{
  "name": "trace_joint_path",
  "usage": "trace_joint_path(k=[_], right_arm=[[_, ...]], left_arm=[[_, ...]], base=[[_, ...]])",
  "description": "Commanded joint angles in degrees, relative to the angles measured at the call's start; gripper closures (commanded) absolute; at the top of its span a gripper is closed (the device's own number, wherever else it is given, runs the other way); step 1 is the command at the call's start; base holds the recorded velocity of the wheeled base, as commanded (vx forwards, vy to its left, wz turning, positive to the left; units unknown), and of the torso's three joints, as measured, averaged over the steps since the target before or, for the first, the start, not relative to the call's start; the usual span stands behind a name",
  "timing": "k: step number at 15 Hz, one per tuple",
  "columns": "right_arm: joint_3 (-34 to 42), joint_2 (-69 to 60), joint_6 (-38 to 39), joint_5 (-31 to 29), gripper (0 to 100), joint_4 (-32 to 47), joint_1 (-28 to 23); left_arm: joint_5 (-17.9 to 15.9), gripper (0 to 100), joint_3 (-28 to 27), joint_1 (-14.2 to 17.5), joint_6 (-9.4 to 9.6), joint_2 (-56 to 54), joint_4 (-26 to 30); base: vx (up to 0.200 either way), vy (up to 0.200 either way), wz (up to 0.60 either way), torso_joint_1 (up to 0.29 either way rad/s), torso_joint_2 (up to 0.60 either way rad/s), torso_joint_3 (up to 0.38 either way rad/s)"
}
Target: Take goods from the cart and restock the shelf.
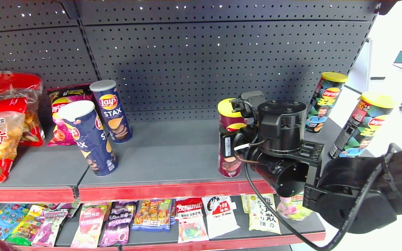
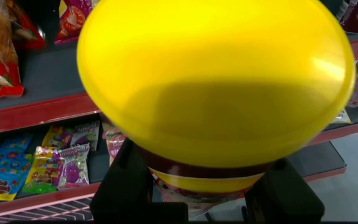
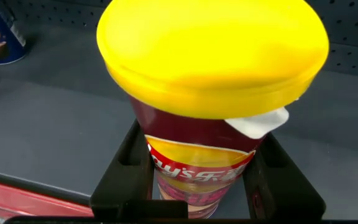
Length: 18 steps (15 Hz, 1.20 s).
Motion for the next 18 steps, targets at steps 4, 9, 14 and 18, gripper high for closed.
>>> trace_joint_path(k=[4,9,14,18], right_arm=[[0.2,-0.3,0.0,-0.1,100,0.1,0.2],[0.2,0.0,0.1,-1.7,100,0.2,0.2],[0.1,0.4,0.0,-4.3,100,0.3,0.3],[0.1,0.6,-0.1,-5.3,100,0.4,0.7]], left_arm=[[0.0,100,0.0,0.0,0.00,0.1,0.0],[0.1,100,0.0,0.0,0.00,0.0,0.0],[0.1,100,-0.1,0.0,0.00,0.0,0.0],[0.1,100,-0.1,0.0,0.00,0.0,0.0]], base=[[0.000,0.000,0.00,0.000,0.00,0.000],[0.000,0.000,0.00,0.000,0.00,0.000],[0.000,0.000,0.00,0.000,0.00,0.000],[0.000,0.000,0.00,0.000,0.00,0.000]])
